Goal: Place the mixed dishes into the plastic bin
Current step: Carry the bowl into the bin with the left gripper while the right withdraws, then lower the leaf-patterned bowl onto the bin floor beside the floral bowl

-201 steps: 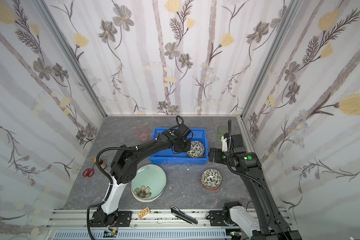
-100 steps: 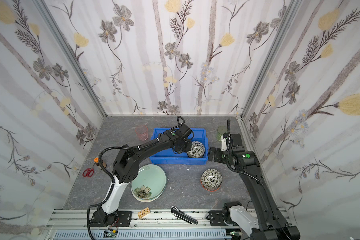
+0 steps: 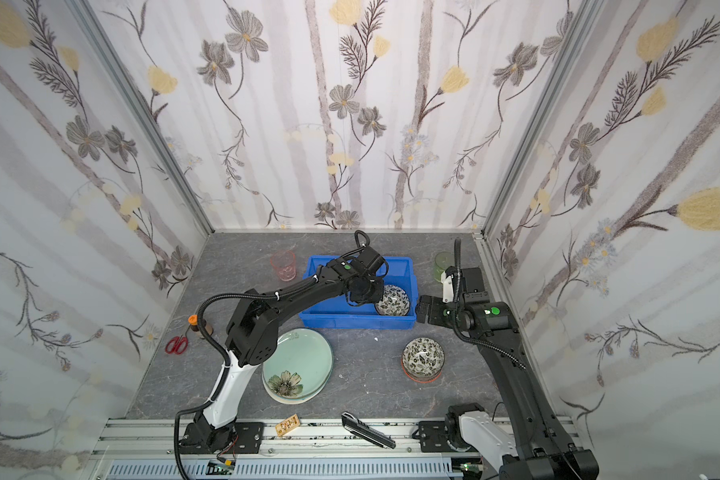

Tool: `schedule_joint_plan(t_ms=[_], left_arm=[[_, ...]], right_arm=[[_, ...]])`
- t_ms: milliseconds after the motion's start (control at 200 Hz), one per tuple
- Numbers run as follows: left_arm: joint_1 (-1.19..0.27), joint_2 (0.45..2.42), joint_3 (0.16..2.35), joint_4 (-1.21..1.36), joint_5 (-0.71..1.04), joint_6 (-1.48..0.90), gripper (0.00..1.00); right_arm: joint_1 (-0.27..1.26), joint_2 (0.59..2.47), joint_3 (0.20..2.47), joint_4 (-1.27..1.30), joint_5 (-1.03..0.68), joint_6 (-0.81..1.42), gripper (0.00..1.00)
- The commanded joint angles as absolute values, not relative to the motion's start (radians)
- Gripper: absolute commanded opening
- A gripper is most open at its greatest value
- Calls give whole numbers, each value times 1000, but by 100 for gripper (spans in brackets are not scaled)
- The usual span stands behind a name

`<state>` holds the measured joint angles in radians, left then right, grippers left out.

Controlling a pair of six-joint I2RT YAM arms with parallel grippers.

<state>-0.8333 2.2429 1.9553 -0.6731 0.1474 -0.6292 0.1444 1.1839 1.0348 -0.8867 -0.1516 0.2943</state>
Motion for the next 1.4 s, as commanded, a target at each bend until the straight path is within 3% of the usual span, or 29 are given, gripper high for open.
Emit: schedule_joint_plan(t_ms=[0, 375, 1394], left_arm=[[-834, 2245, 1967, -671, 153, -631, 30], [-836, 2186, 1959, -684, 142, -635, 65], [-867, 2221, 1982, -683, 146, -646, 71]], right_arm=[[143, 1184, 1034, -844, -158, 285, 100], [137, 1174, 1034, -851, -161, 284, 100], [130, 1171, 1027, -858, -164, 282, 100]])
